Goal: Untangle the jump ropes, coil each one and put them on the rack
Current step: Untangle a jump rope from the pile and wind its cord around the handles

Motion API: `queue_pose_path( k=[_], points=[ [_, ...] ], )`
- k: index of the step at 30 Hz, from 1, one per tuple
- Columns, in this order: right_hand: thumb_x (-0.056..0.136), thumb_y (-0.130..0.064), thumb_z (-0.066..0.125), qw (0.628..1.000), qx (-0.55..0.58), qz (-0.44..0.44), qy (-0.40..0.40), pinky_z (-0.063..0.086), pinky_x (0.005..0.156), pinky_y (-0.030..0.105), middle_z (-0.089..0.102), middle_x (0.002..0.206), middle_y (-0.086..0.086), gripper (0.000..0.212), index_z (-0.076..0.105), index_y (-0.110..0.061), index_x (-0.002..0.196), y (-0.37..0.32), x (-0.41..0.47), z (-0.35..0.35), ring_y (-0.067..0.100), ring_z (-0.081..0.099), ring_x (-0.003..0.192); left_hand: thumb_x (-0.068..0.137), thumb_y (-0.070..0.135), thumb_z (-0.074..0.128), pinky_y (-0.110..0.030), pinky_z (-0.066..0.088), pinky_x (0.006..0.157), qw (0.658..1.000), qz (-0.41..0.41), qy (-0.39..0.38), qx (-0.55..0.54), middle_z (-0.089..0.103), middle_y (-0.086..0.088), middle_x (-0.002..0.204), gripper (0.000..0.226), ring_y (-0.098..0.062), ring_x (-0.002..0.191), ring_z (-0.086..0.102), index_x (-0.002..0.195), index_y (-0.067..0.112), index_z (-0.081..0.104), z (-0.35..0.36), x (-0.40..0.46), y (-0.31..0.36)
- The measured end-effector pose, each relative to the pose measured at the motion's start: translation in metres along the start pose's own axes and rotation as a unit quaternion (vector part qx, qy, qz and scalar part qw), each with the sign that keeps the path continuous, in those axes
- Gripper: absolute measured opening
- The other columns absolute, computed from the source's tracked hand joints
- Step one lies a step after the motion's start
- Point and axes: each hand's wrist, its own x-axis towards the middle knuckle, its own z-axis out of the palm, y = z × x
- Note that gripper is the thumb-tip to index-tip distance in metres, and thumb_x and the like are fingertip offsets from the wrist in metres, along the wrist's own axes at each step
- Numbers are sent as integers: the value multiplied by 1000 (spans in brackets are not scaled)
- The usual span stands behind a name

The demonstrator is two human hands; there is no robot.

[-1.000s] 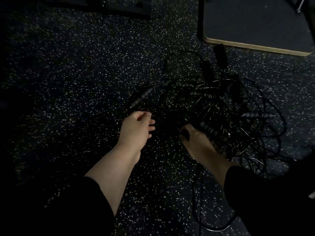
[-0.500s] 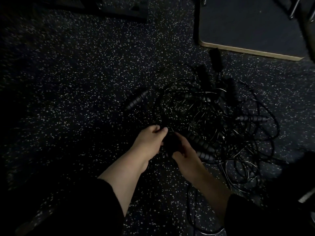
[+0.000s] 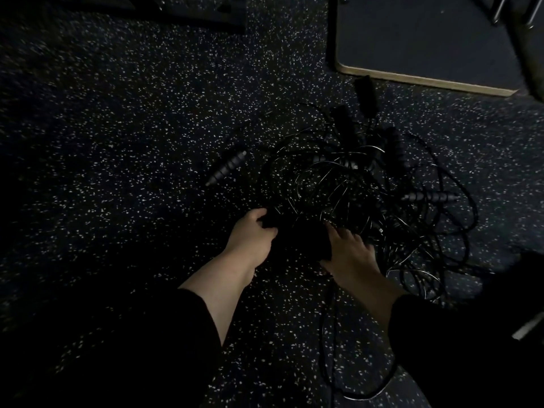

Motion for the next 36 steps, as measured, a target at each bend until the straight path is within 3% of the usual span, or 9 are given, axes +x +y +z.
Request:
queue_pose_path(
  k=[4,7,11,16,21,25,28,32,36],
  points=[
    [86,-54,74,999,-40,14,-8,37,111,53,49,145,5,93,24,-23,158,6,7,5,28,44,137,104,32,54,-36,44,114,1000,1,-8,22,49,2,150,50,-17,131,53,153,26,44,-1,1,-3],
    [88,-46,71,997,-59,-8,40,42,105,45,59,127,5,62,47,-17,137,4,4,6,26,55,123,103,32,54,-38,49,109,1000,-8,27,1,61,4,135,40,-15,119,60,142,23,56,-3,1,-12],
    [91,-29,70,999,12,-11,45,49,90,38,69,98,4,42,44,-19,123,7,4,-4,26,67,92,105,31,52,-31,59,89,999,-20,36,-25,69,6,110,18,-12,100,68,117,28,66,-4,-3,-23],
    [93,-26,70,992,117,30,-42,56,86,37,70,107,8,33,60,-13,122,15,4,4,26,67,96,105,30,53,-34,61,86,998,-37,25,-36,72,4,105,14,-14,95,71,111,29,66,2,-10,-30],
    [90,-27,74,877,472,75,-60,60,84,38,76,98,3,22,69,-16,109,2,-12,-4,21,73,91,106,32,52,-41,61,91,999,-31,8,-28,73,1,106,14,-18,97,72,97,35,63,2,-21,-24],
    [92,-19,73,746,660,38,-76,59,94,46,79,105,8,24,70,-16,115,-24,-44,-31,26,76,100,100,53,55,-39,60,93,997,-19,-69,-22,70,5,117,39,-14,106,69,128,27,64,9,-36,-11],
    [96,-19,68,729,681,-10,-76,60,87,40,78,107,10,24,69,-13,120,-41,-66,-53,26,75,101,97,58,58,-38,58,96,995,-3,-94,-31,70,5,123,52,-13,110,68,139,27,59,14,-51,8],
    [98,-18,66,724,689,-35,-32,58,85,39,77,104,12,20,70,-11,117,-47,-95,-90,27,74,99,98,49,62,-31,57,90,992,40,-85,-86,77,10,102,25,-6,97,73,111,29,70,9,-81,42],
    [96,-25,71,738,673,-42,29,59,89,47,76,105,17,14,73,-17,108,-47,-134,-133,32,73,99,100,49,59,-32,56,90,991,78,-52,-92,72,8,115,33,-11,104,69,125,29,64,-1,-124,74]
  ],
)
